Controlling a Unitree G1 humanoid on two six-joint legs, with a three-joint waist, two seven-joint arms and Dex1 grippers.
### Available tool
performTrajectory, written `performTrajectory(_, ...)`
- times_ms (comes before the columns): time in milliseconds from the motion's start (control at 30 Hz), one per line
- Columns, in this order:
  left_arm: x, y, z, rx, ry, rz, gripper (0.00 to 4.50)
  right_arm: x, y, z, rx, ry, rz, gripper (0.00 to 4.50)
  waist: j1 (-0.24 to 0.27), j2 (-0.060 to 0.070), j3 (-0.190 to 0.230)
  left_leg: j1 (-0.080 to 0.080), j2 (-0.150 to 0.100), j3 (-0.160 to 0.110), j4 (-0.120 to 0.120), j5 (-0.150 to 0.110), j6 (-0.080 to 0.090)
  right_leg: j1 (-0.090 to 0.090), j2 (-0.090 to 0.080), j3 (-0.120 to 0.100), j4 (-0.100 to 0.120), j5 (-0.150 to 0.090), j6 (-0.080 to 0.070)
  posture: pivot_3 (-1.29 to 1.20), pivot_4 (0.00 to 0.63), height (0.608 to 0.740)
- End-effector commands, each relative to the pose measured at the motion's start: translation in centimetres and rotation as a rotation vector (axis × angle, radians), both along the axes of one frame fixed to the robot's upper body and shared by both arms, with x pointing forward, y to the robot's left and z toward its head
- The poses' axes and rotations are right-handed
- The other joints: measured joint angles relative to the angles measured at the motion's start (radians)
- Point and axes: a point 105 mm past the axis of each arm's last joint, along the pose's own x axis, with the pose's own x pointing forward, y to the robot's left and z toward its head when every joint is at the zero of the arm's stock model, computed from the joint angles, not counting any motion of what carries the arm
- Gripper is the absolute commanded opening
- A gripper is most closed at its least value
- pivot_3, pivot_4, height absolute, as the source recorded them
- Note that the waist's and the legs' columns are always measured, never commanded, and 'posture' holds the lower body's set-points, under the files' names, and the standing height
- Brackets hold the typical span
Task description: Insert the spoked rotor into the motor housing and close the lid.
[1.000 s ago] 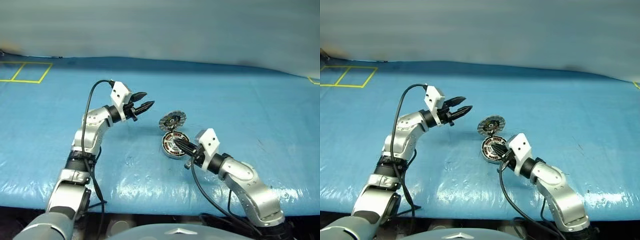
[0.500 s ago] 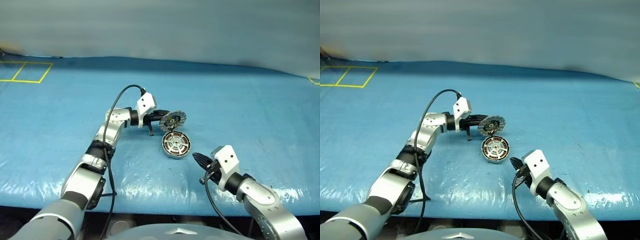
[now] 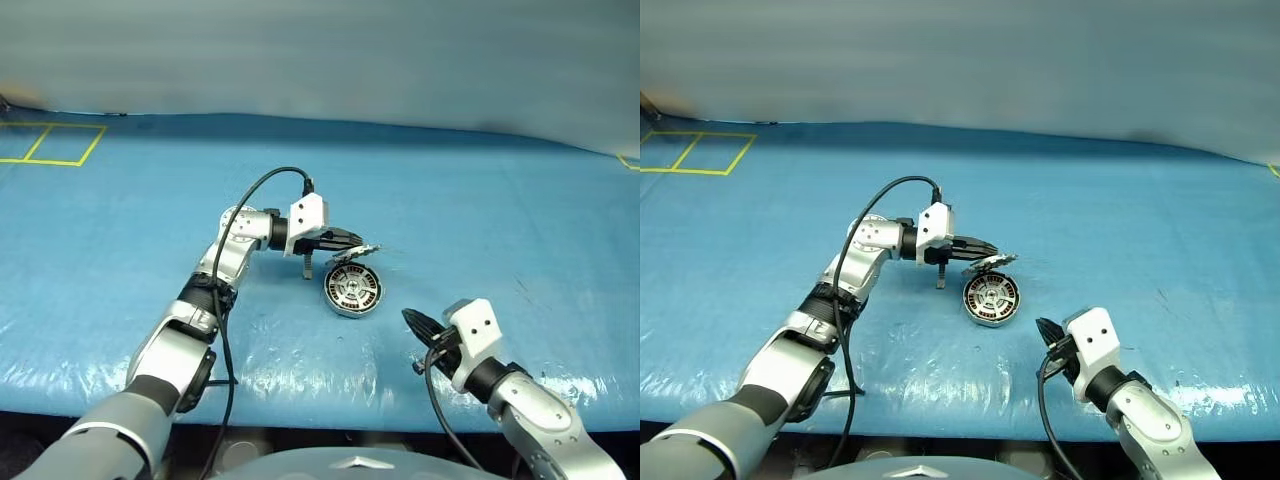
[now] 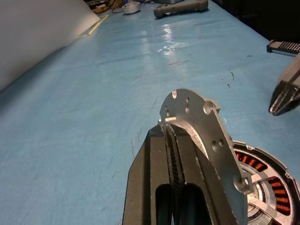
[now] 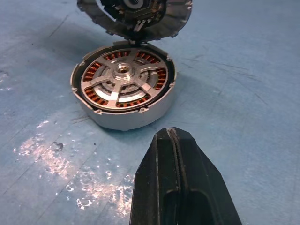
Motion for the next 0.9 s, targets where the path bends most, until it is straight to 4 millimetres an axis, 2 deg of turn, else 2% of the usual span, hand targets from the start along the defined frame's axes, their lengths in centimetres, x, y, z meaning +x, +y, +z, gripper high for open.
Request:
performTrajectory(33,-0.2,-0.7,0.2,0.007,-0.047,-0.029,0.07,0.4,-0.5,2.2,-0.006,-0.093,-0.018,0.00,-0.001,0.000,0.000,0.000,0.000,0.000,0.000,0.000,0.000,0.000,0.000,0.000,0.000,0.000,0.000,0.00,0.150,0.740)
performTrajectory(300,-1.9,-1.4,-1.4,0.051,-0.025,-0.106,0.07,0.9,-0.6,2.7,-0.006,-0.119,-0.023,0.00,-0.001,0.000,0.000,0.000,0.000,0.000,0.000,0.000,0.000,0.000,0.000,0.000,0.000,0.000,0.000,0.00,0.150,0.740)
performTrajectory(400,-3.1,-1.4,-2.8,0.098,-0.018,-0.158,0.07,1.2,0.0,3.3,0.040,-0.145,-0.008,0.00,-0.001,0.000,0.000,0.000,0.000,0.000,0.000,0.000,0.000,0.000,0.000,0.000,0.000,0.000,0.000,0.00,0.150,0.740)
performTrajectory(567,-3.7,-1.3,-3.9,0.138,-0.022,-0.168,0.07,0.8,1.4,3.2,0.086,-0.118,0.081,0.00,0.000,0.000,0.000,0.000,0.000,0.000,0.000,0.000,0.000,0.000,0.000,0.000,0.000,0.000,0.000,0.00,0.150,0.740)
performTrajectory(900,-4.5,-0.9,-4.3,0.152,0.003,-0.202,0.07,1.0,1.8,2.4,0.046,-0.094,0.096,0.00,-0.001,0.000,0.000,0.000,0.000,0.000,0.000,0.000,0.000,0.000,0.000,0.000,0.000,0.000,0.000,0.00,0.150,0.740)
